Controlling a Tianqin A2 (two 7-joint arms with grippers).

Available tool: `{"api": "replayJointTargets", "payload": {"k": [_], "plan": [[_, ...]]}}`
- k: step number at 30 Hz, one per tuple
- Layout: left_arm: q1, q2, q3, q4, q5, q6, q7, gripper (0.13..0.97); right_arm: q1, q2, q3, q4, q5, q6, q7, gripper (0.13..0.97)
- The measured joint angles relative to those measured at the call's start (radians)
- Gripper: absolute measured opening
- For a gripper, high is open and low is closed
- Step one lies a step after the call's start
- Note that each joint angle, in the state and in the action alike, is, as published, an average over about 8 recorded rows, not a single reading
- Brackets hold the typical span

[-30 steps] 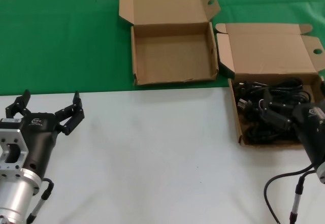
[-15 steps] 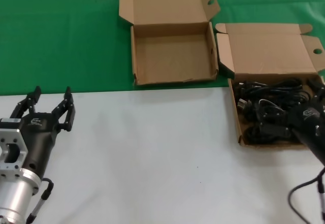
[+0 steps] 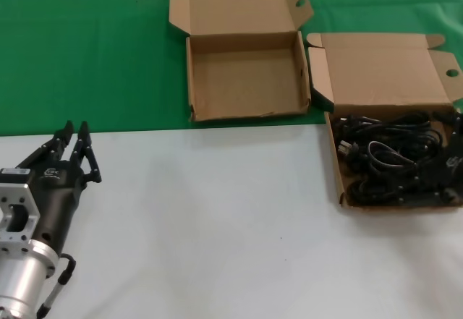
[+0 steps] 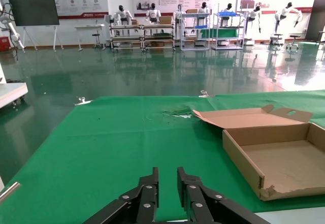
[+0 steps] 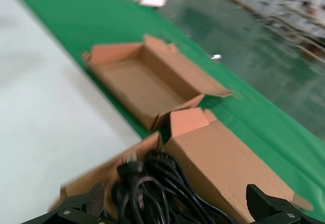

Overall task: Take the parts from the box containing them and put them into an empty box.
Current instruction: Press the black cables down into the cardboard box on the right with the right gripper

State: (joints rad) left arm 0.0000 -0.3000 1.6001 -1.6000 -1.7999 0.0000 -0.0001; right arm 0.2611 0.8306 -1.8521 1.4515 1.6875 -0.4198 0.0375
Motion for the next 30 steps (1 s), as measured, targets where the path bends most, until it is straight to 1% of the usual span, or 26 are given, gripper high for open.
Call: {"api": "replayJointTargets", "payload": {"k": [6, 10, 14, 18, 25, 30], "plan": [[0.000, 0.000, 0.000, 0.000, 0.000, 0.000, 0.000, 0.183, 0.105, 0.043, -0.024, -0.075, -0.050, -0.133, -0.111, 0.966], [0.000, 0.000, 0.000, 0.000, 0.000, 0.000, 0.000, 0.183, 0.170, 0.049, -0.043, -0.131, -0.083, -0.202, -0.195, 0.966], [0.000, 0.000, 0.000, 0.000, 0.000, 0.000, 0.000, 0.161, 0.222, 0.041, -0.063, -0.178, -0.118, -0.246, -0.257, 0.966], [0.000, 0.000, 0.000, 0.000, 0.000, 0.000, 0.000, 0.140, 0.265, 0.018, -0.081, -0.227, -0.149, -0.271, -0.308, 0.966], [0.000, 0.000, 0.000, 0.000, 0.000, 0.000, 0.000, 0.140, 0.317, -0.039, -0.095, -0.319, -0.178, -0.276, -0.393, 0.966], [0.000, 0.000, 0.000, 0.000, 0.000, 0.000, 0.000, 0.139, 0.338, -0.071, -0.096, -0.369, -0.186, -0.271, -0.433, 0.944]]}}
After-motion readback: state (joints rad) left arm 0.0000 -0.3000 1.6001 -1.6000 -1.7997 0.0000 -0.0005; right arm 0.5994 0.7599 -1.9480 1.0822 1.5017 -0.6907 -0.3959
